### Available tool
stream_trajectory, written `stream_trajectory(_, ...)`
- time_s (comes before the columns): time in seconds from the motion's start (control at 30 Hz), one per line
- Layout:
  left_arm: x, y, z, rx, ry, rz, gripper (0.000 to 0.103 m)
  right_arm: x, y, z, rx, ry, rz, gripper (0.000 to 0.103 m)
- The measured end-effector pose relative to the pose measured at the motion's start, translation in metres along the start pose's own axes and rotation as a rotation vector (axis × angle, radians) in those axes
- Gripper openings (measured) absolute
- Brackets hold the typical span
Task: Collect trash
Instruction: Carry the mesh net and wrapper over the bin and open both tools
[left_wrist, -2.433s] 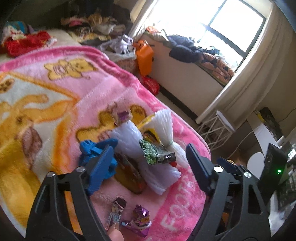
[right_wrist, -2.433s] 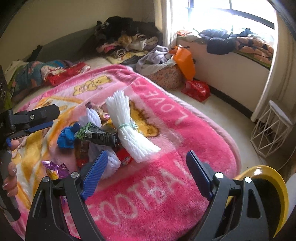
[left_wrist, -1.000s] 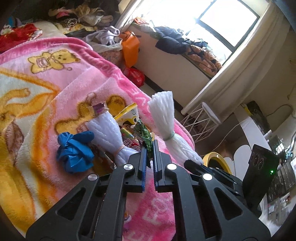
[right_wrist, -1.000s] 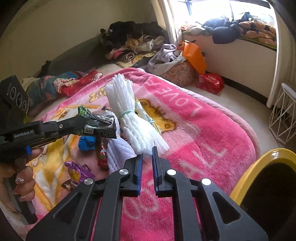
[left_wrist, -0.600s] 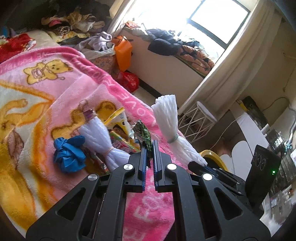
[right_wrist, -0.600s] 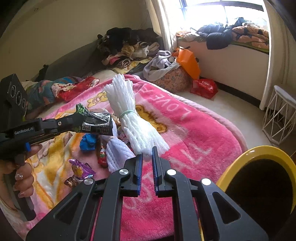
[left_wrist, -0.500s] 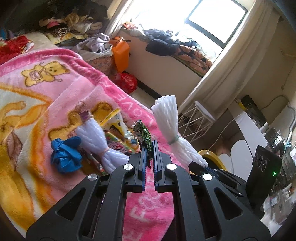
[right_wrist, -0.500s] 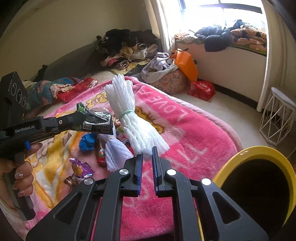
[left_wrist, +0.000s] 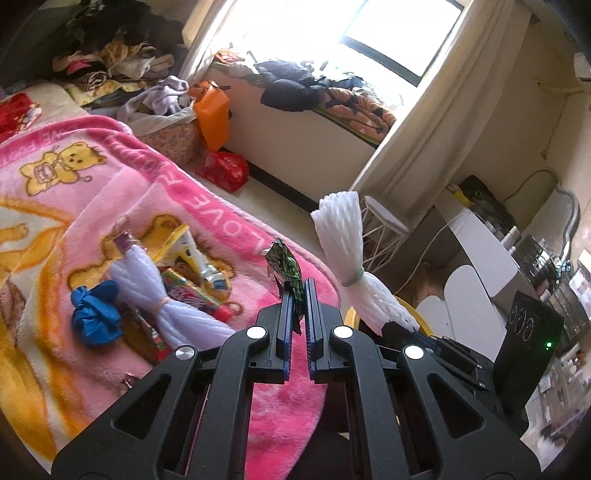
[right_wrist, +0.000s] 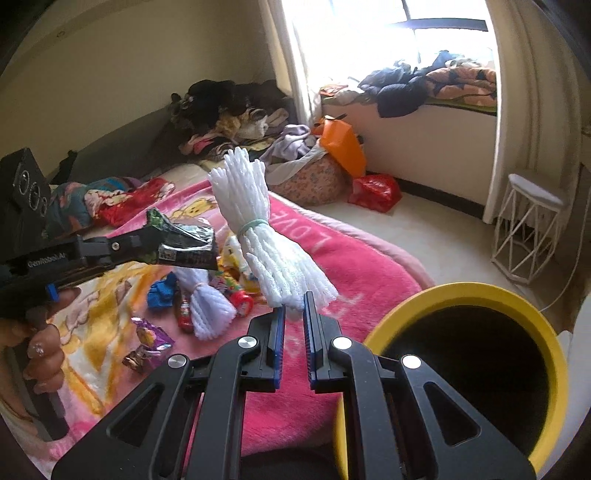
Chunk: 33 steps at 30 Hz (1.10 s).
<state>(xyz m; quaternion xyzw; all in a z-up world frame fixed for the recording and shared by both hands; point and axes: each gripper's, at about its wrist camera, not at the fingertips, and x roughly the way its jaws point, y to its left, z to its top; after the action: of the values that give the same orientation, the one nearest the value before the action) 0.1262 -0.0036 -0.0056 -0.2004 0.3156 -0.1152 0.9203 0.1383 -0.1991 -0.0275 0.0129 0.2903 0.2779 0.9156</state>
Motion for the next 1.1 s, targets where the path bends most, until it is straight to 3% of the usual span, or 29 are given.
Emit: stream_trajectory(1.1, 0.034, -0.092, -0.021, 0.146, 0.063, -0.131, 0.003, -0.061, -0.096, -0.041, 0.237, -0.061, -0.185, 0.009)
